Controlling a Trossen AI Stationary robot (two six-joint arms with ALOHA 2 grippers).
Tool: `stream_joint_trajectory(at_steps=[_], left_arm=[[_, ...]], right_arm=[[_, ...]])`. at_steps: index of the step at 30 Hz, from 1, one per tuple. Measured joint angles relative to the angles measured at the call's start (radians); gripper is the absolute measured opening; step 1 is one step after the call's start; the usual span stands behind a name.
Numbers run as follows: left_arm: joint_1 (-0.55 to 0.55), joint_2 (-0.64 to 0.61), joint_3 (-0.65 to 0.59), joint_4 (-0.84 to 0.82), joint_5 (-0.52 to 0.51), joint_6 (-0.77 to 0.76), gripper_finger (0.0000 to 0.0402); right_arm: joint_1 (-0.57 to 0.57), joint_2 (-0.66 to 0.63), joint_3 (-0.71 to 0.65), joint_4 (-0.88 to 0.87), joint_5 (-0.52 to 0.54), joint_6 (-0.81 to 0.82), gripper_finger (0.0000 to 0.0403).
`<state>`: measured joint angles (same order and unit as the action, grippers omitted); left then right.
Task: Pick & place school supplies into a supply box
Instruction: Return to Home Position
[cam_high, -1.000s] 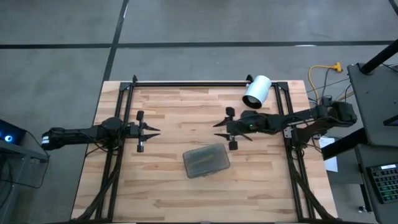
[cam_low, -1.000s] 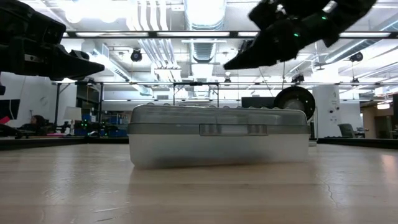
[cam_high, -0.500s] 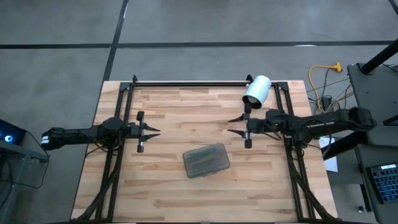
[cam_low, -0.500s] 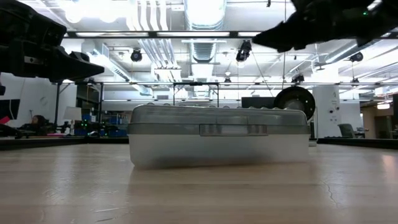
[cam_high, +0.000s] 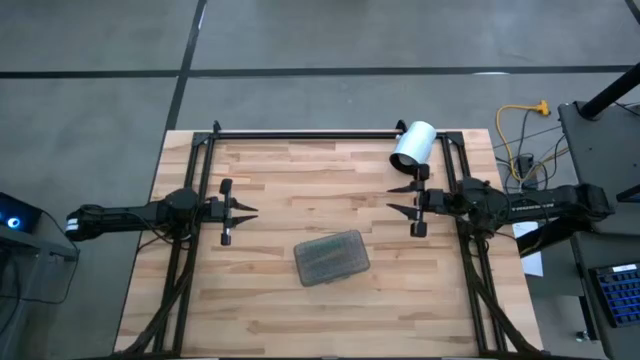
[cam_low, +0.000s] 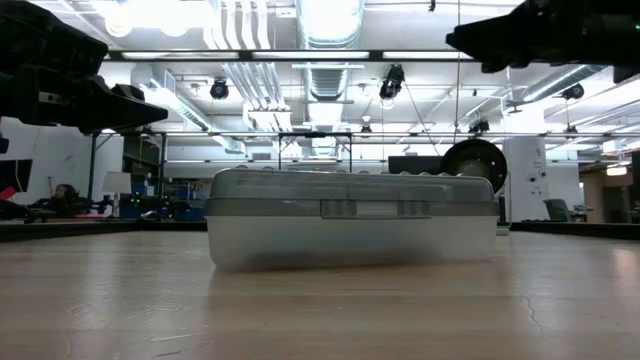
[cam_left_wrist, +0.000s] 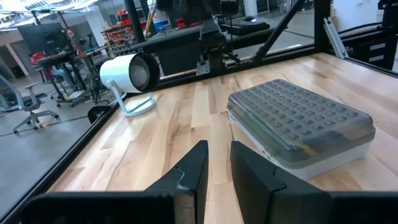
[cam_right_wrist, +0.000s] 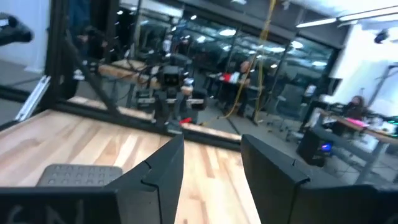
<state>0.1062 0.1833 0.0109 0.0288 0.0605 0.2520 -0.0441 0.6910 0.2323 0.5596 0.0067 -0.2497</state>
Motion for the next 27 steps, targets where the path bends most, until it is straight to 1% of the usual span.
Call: stream_joint_trajectory(at_steps=[6,19,27], left_arm=[[0.000,0.000,0.000,0.000,0.000,0.000,0.0054],[0.000,0.000,0.000,0.000,0.000,0.000,0.0054],[0.000,0.000,0.000,0.000,0.000,0.000,0.0054]], right_arm=[[0.000,-0.141,-0.056,0.001,0.106,0.012,0.0146],[0.000,-0.369,-0.147,-0.001,0.108,0.015,0.0149],[0.000,-0.503,-0.198,-0.002,0.109,0.015,0.0139]])
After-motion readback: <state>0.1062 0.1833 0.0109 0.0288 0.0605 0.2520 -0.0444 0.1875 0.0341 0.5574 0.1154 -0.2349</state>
